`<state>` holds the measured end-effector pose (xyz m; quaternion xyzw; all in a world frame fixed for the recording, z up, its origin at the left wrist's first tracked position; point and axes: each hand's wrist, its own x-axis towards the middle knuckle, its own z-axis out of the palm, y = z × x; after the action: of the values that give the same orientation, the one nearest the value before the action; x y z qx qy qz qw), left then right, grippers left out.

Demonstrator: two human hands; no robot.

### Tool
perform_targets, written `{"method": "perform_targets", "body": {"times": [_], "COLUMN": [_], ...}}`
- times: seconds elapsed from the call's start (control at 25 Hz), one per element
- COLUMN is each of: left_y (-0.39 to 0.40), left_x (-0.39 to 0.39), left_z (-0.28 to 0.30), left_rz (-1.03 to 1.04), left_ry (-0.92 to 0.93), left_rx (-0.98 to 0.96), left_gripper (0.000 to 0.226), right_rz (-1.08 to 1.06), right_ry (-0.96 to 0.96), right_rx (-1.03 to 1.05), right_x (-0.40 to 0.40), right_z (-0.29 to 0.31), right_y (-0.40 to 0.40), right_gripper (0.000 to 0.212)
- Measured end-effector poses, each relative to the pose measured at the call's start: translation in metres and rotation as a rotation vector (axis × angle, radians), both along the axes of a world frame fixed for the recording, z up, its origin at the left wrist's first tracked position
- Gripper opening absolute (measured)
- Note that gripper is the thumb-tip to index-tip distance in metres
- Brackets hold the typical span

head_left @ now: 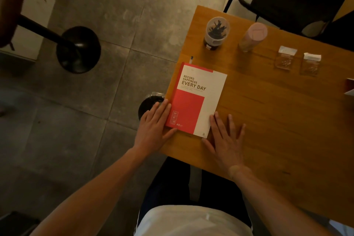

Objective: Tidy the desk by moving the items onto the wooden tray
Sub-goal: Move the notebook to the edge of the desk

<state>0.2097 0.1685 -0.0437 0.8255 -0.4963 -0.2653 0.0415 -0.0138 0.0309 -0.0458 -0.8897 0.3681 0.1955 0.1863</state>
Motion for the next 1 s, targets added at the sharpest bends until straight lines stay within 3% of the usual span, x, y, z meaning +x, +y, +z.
{"method": "perform_targets", "body": {"times": [1.0], "left_y": [-0.005], "left_x": [0.021], "left_z": [-0.006], "left_rz": [-0.006], "left_ry": [0.054], "left_rx": [-0.055], "left_gripper": [0.084], "right_rz": [-0.057], "right_ry": [0.027], "right_rx": [0.022], "right_x": [0.025], "right_z": [0.005], "right_y": [-0.005], "right_gripper": [0.075]}}
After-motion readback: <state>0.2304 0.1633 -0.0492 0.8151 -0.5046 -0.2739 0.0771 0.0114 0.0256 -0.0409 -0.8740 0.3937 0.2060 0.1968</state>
